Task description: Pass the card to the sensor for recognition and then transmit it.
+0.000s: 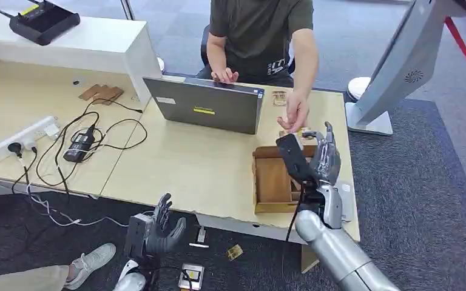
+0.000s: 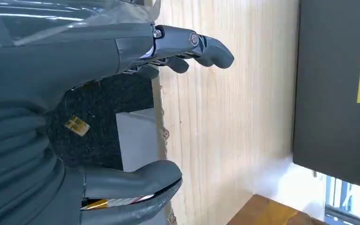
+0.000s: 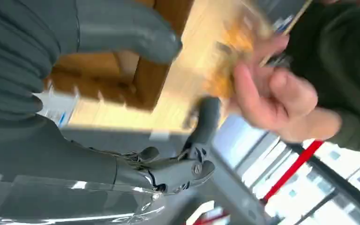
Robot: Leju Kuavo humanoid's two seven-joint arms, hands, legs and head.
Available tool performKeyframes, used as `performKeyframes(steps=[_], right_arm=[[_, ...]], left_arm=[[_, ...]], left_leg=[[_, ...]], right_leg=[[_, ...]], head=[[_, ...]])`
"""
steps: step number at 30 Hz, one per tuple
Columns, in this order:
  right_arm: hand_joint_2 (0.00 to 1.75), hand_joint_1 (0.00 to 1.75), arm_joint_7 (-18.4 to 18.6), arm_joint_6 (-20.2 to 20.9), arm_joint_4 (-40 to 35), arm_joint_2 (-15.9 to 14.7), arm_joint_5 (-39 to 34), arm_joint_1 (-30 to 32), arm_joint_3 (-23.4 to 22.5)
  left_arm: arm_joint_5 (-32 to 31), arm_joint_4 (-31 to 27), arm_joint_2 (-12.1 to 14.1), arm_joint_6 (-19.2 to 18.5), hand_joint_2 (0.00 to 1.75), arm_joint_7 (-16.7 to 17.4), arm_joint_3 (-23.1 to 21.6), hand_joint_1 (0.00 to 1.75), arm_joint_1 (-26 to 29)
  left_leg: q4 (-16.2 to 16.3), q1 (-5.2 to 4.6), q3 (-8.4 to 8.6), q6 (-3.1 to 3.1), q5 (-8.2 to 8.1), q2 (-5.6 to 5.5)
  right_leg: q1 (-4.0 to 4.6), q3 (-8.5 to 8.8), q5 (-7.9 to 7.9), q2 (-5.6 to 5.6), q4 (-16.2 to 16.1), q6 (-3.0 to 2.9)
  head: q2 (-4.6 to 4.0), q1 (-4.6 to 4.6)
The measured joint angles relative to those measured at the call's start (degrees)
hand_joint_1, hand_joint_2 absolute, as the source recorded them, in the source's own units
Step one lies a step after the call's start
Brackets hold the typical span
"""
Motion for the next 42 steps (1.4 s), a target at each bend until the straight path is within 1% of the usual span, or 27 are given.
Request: performKeyframes(steps=[2, 4, 5, 6, 7, 9, 13, 16, 17, 19, 20, 23, 25, 26, 28, 29, 31, 32, 33, 34, 35, 36, 38, 39, 40, 41, 42], right_arm=[[1.75, 0.0, -19.32, -0.11, -0.02, 1.69, -19.8, 2.25, -5.88], [1.75, 0.0, -34.71, -0.18, 0.0, 2.78, -35.94, 2.97, -12.18], [1.75, 0.0, -40.22, -0.18, 0.06, 3.06, -41.36, 3.06, -16.01], [1.75, 0.0, -42.32, -0.18, 0.06, 3.28, -43.35, 3.17, -18.6], [1.75, 0.0, -43.88, -0.18, 0.04, 3.39, -44.24, 3.62, -23.14], [1.75, 0.0, -44.22, -0.18, -0.15, 4.13, -44.02, 4.69, -30.88], [1.75, 0.0, -41.5, -0.18, -0.79, 4.68, -44.52, 8.65, -48.62], [1.75, 0.0, -40.63, -0.18, 0.15, 4.16, -42.7, 14.17, -60.64], [1.75, 0.0, -41.78, -0.07, 1.5, 3.66, -43.29, 16.28, -63.71], [1.75, 0.0, -47.04, 0.11, 7.64, 2.12, -48.69, 21.04, -70.21], [1.75, 0.0, -48.5, 0.09, 11.49, 1.86, -51.4, 23.11, -73.33], [1.75, 0.0, -48.24, -0.09, 21.97, 2.32, -52.76, 26.26, -79.52], [1.75, 0.0, -43.09, -0.09, 28.71, 3.35, -51.28, 26.88, -82.62], [1.75, 0.0, -39.27, -0.09, 31.38, 3.91, -50.17, 27.1, -84.07], [1.75, 0.0, -32.29, 0.78, 35.42, 5.42, -47.59, 27.51, -86.39], [1.75, 0.0, -30.19, 1.86, 36.9, 5.8, -46.48, 27.6, -87.18], [1.75, 0.0, -27.12, 7.05, 39.61, 6.36, -43.49, 27.88, -88.12], [1.75, 0.0, -25.49, 10.67, 41.19, 6.47, -41.1, 27.85, -88.21], [1.75, 0.0, -24.16, 13.43, 42.4, 6.58, -38.72, 27.74, -88.21], [1.75, 0.0, -22.9, 16.03, 43.45, 6.71, -35.65, 27.55, -88.16], [1.75, 0.0, -21.44, 18.44, 44.34, 6.84, -32.15, 27.47, -87.91], [1.75, 0.0, -20.47, 19.9, 44.74, 7.03, -29.69, 27.4, -87.48], [1.75, 0.0, -17.74, 23.06, 45.66, 7.2, -22.46, 27.57, -85.75], [1.75, 0.0, -17.2, 24.03, 45.9, 7.35, -20.18, 27.61, -85.08], [1.75, 0.0, -16.76, 25.07, 46.12, 7.41, -17.73, 27.6, -84.31], [1.75, 0.0, -16.24, 26.97, 46.42, 7.41, -13.02, 27.59, -82.53], [1.75, 0.0, -15.89, 27.78, 46.58, 7.41, -10.92, 27.54, -81.56]], left_arm=[[0.35, 0.0, 0.11, 1.18, 1.75, -0.09, 0.0, 0.0, 0.36], [1.21, 0.0, 0.35, 2.43, 1.75, -0.46, 0.02, 0.0, 0.88], [1.86, -0.09, 0.48, 3.21, 1.75, -0.81, 0.0, 0.0, 1.17], [2.19, -0.15, 0.57, 3.57, 1.75, -0.96, 0.0, 0.0, 1.41], [2.69, -0.3, 0.77, 4.02, 1.75, -1.22, 0.0, 0.0, 1.75], [3.52, -0.37, 1.07, 4.5, 1.75, -1.66, -0.02, 0.0, 2.04], [6.02, -0.66, 1.73, 4.24, 1.75, -2.78, -0.04, 0.0, 2.2], [8.79, -0.66, 2.41, 4.09, 1.75, -4.02, 0.48, 0.0, 2.31], [9.46, -0.66, 2.71, 4.22, 1.75, -4.52, 0.92, 0.0, 2.36], [10.98, -0.66, 3.54, 4.96, 1.75, -5.31, 2.1, 0.0, 2.78], [12.38, -0.63, 4.2, 5.93, 1.75, -6.01, 3.06, 0.0, 3.24], [14.22, -0.42, 5.64, 9.85, 1.75, -7.28, 7.16, 0.0, 4.79], [18.46, 0.58, 5.77, 12.88, 1.75, -7.48, 14.01, 0.0, 5.58], [21.8, 2.13, 5.73, 12.05, 1.75, -7.37, 18.47, 0.0, 5.66], [30.39, 8.29, 6.36, 7.4, 1.75, -5.9, 27.85, 0.0, 5.32], [34.06, 12.66, 6.67, 4.75, 1.75, -5.75, 32.74, 0.0, 5.32], [35.45, 18.11, 6.84, 4.55, 1.75, -5.97, 38.33, 0.0, 5.9], [34.62, 21.63, 6.78, 5.96, 1.75, -5.01, 40.97, 0.0, 5.65], [32.91, 24.14, 6.43, 7.49, 1.75, -2.6, 42.59, 0.0, 5.22], [28.84, 27.77, 5.81, 9.63, 1.75, 2.82, 44.2, 0.0, 4.59], [24.46, 30.28, 5.36, 10.84, 1.75, 9.45, 44.5, 0.0, 4.31], [18.38, 32.67, 4.9, 9.76, 1.75, 21.21, 43.93, 0.0, 4.28], [10.56, 34.91, 3.74, 3.63, 1.75, 40.04, 42.29, 0.0, 4.37], [7.85, 35.57, 3.13, -0.09, 1.75, 45.84, 41.52, 0.0, 4.41], [3.43, 36.68, 2.73, -7.31, 1.75, 53.23, 40.02, 0.0, 4.38], [0.06, 37.59, 2.39, -13.11, 1.75, 57.1, 38.67, 0.0, 4.33], [-2.61, 38.36, 2.05, -17.44, 1.75, 58.7, 37.41, 0.0, 4.34]], left_leg=[[0.02, -0.01, -0.03, 0.0, 0.0, -0.03], [0.02, -0.01, -0.03, 0.0, 0.0, -0.04], [0.02, -0.01, -0.02, 0.0, 0.0, -0.04], [0.02, 0.0, -0.01, 0.0, 0.0, -0.04], [0.02, -0.01, 0.01, 0.0, 0.0, -0.04], [0.03, -0.02, 0.01, 0.0, 0.0, -0.01], [0.07, -0.01, 0.4, 0.03, -0.02, -0.2], [0.07, 0.01, 0.62, 0.05, -0.07, -0.2], [0.07, 0.02, 0.62, 0.04, -0.13, -0.21], [0.06, 0.11, 0.73, -0.01, -0.32, -0.19], [0.05, 0.13, 0.77, 0.01, -0.39, -0.2], [0.0, 0.17, 0.8, -0.31, -0.6, 0.25], [-0.02, 0.4, 1.0, -0.49, -0.7, 0.56], [-0.03, 0.48, 1.07, -0.58, -0.75, 0.59], [-0.07, 0.54, 1.25, -0.71, -0.8, 0.6], [-0.07, 0.56, 1.33, -0.78, -0.83, 0.63], [-0.07, 0.63, 1.41, -0.92, -0.84, 0.61], [-0.07, 0.66, 1.35, -0.97, -0.79, 0.43], [-0.07, 0.68, 1.34, -0.98, -0.78, 0.25], [-0.07, 0.67, 1.4, -0.99, -0.77, 0.16], [-0.07, 0.66, 1.42, -0.99, -0.78, 0.16], [-0.07, 0.62, 1.46, -0.98, -0.78, 0.17], [-0.06, 0.59, 1.44, -0.96, -0.79, 0.18], [-0.05, 0.59, 1.45, -0.96, -0.79, 0.19], [-0.05, 0.57, 1.47, -0.94, -0.8, 0.18], [-0.05, 0.53, 1.49, -0.93, -0.82, 0.19], [-0.05, 0.52, 1.51, -0.92, -0.82, 0.2]], right_leg=[[-0.01, -0.04, 0.0, 0.0, 0.0, 0.0], [-0.02, -0.05, 0.0, 0.0, 0.0, 0.0], [-0.02, -0.04, 0.0, 0.0, 0.0, 0.0], [-0.01, -0.04, 0.0, 0.0, -0.01, 0.0], [-0.02, -0.04, 0.0, 0.0, -0.01, 0.0], [-0.03, -0.05, 0.0, 0.0, -0.03, 0.01], [-0.03, 0.04, -0.06, -0.09, -0.11, 0.09], [-0.01, 0.06, -0.06, -0.09, -0.11, 0.08], [0.01, 0.13, -0.09, -0.09, -0.11, 0.07], [0.07, 0.31, -0.28, -0.09, -0.13, 0.07], [0.09, 0.37, -0.34, -0.09, -0.12, 0.06], [0.13, 0.3, -0.36, 0.44, -0.05, -0.23], [0.38, 0.39, -0.41, 0.73, -0.06, -0.41], [0.44, 0.44, -0.47, 0.74, -0.05, -0.53], [0.52, 0.59, -0.57, 0.74, 0.03, -0.76], [0.54, 0.6, -0.6, 0.77, 0.08, -0.83], [0.57, 0.57, -0.63, 0.77, 0.09, -0.89], [0.59, 0.59, -0.67, 0.59, 0.08, -0.87], [0.61, 0.65, -0.7, 0.44, 0.08, -0.87], [0.6, 0.71, -0.75, 0.35, 0.07, -0.87], [0.59, 0.78, -0.77, 0.34, 0.07, -0.87], [0.56, 0.81, -0.77, 0.34, 0.06, -0.87], [0.54, 0.84, -0.76, 0.34, 0.05, -0.85], [0.54, 0.84, -0.74, 0.35, 0.04, -0.83], [0.52, 0.87, -0.72, 0.35, 0.04, -0.81], [0.48, 0.89, -0.72, 0.36, 0.04, -0.81], [0.47, 0.91, -0.72, 0.39, 0.04, -0.81]], head=[[0.0, -0.04], [0.0, -0.04], [0.0, -0.04], [0.0, -0.02], [0.0, -0.02], [0.0, -0.04], [0.0, 0.0], [0.0, -0.02], [0.0, -0.04], [0.0, 0.02], [0.0, 0.0], [0.0, -0.02], [0.0, 0.0], [0.0, 0.0], [0.0, -0.04], [0.0, -0.06], [0.0, -0.11], [0.0, -0.04], [0.0, -0.04], [0.0, -0.02], [0.0, -0.02], [0.0, -0.02], [0.0, -0.02], [0.0, 0.0], [0.0, -0.02], [0.0, -0.04], [0.0, -0.04]])
